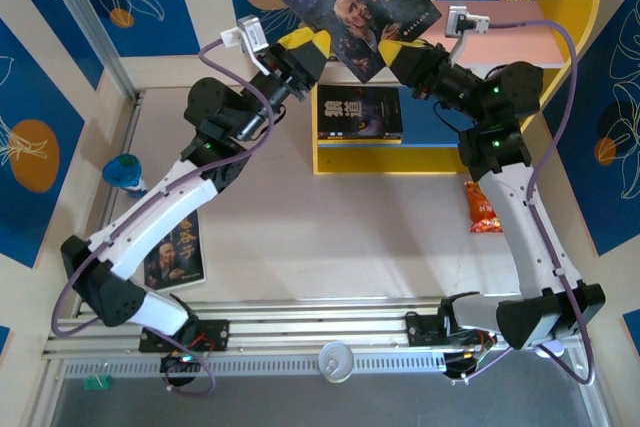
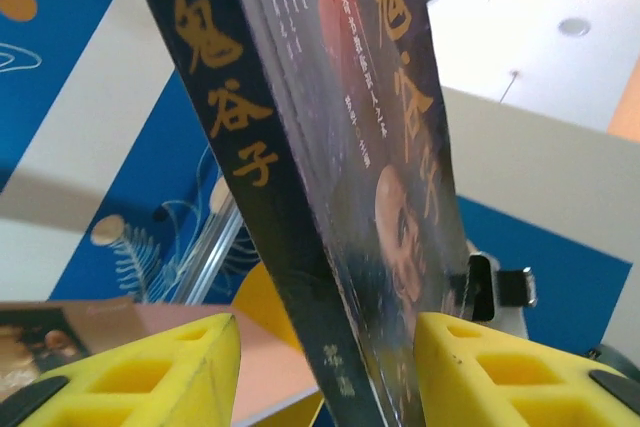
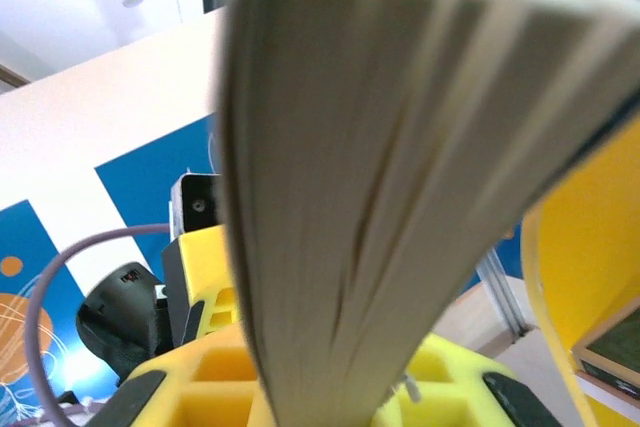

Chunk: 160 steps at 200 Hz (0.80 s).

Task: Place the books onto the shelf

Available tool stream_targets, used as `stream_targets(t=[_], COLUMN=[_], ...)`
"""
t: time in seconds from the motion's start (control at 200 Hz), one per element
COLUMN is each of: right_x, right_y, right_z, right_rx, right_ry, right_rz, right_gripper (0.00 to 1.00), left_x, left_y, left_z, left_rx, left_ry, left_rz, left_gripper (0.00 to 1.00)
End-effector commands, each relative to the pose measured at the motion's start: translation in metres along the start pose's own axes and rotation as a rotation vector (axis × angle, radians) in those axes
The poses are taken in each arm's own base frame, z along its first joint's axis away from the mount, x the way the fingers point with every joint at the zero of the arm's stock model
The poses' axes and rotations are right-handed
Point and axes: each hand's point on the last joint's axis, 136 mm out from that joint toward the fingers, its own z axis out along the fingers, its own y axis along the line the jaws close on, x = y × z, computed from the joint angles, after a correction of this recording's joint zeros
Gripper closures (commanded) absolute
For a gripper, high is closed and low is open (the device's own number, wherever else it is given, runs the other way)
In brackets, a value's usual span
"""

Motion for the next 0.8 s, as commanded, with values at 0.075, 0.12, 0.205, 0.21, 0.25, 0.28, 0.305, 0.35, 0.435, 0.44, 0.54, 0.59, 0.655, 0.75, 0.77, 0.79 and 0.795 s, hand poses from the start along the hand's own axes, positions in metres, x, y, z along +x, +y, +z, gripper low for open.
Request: stream_targets(t=[0.075, 0.12, 0.205, 0.21, 0.25, 0.28, 0.305, 0.35, 0.435, 0.44, 0.54, 0.59, 0.655, 0.75, 0.77, 0.79, 0.795], right_x=[-0.004, -0.001, 0.003, 0.003, 0.005, 0.007, 0.009, 0.013, 0.023, 0.024, 0.036, 0.041, 0.047, 0.054, 0.055, 0.057, 0.057], right_y=[0.021, 0.018, 0.018, 0.018, 0.018, 0.018, 0.017, 0.017, 0.013, 0.013, 0.005, 0.001, -0.004, -0.009, -0.009, -0.010, -0.010], right_z=[-0.018, -0.022, -0.028, -0.029, -0.031, -0.033, -0.035, -0.037, -0.042, -0.042, -0.046, -0.048, -0.051, -0.054, -0.055, -0.055, -0.055], right_rx=[0.008, 0.029, 0.047, 0.047, 0.058, 0.066, 0.074, 0.081, 0.101, 0.102, 0.126, 0.143, 0.168, 0.193, 0.196, 0.200, 0.199], right_ry=[0.029, 0.045, 0.071, 0.071, 0.082, 0.091, 0.096, 0.109, 0.133, 0.135, 0.166, 0.181, 0.197, 0.218, 0.222, 0.227, 0.229], right_rz=[-0.137, -0.144, -0.152, -0.155, -0.159, -0.166, -0.170, -0.173, -0.170, -0.168, -0.152, -0.143, -0.133, -0.132, -0.132, -0.130, -0.129], right_gripper=[0.92, 0.92, 0.92, 0.92, 0.92, 0.93, 0.93, 0.93, 0.93, 0.93, 0.93, 0.93, 0.93, 0.93, 0.93, 0.93, 0.93], left_x=[0.016, 0.016, 0.011, 0.011, 0.010, 0.011, 0.013, 0.015, 0.024, 0.024, 0.037, 0.040, 0.045, 0.050, 0.050, 0.051, 0.051], left_y=[0.017, 0.022, 0.037, 0.038, 0.043, 0.045, 0.048, 0.051, 0.059, 0.059, 0.061, 0.058, 0.054, 0.041, 0.040, 0.039, 0.038], left_z=[-0.033, -0.043, -0.063, -0.064, -0.071, -0.076, -0.079, -0.084, -0.089, -0.089, -0.091, -0.091, -0.092, -0.095, -0.095, -0.096, -0.096], left_rx=[-0.103, -0.132, -0.222, -0.225, -0.242, -0.244, -0.244, -0.237, -0.224, -0.222, -0.144, -0.088, -0.028, 0.072, 0.084, 0.091, 0.092], left_ry=[0.250, 0.286, 0.330, 0.333, 0.366, 0.397, 0.425, 0.475, 0.558, 0.561, 0.633, 0.652, 0.673, 0.694, 0.695, 0.697, 0.697], left_rz=[0.058, 0.082, 0.132, 0.134, 0.148, 0.149, 0.149, 0.140, 0.111, 0.109, 0.055, 0.034, 0.020, 0.020, 0.022, 0.024, 0.023], left_gripper=[0.49, 0.47, 0.43, 0.43, 0.42, 0.42, 0.42, 0.41, 0.41, 0.41, 0.41, 0.41, 0.41, 0.40, 0.40, 0.40, 0.40])
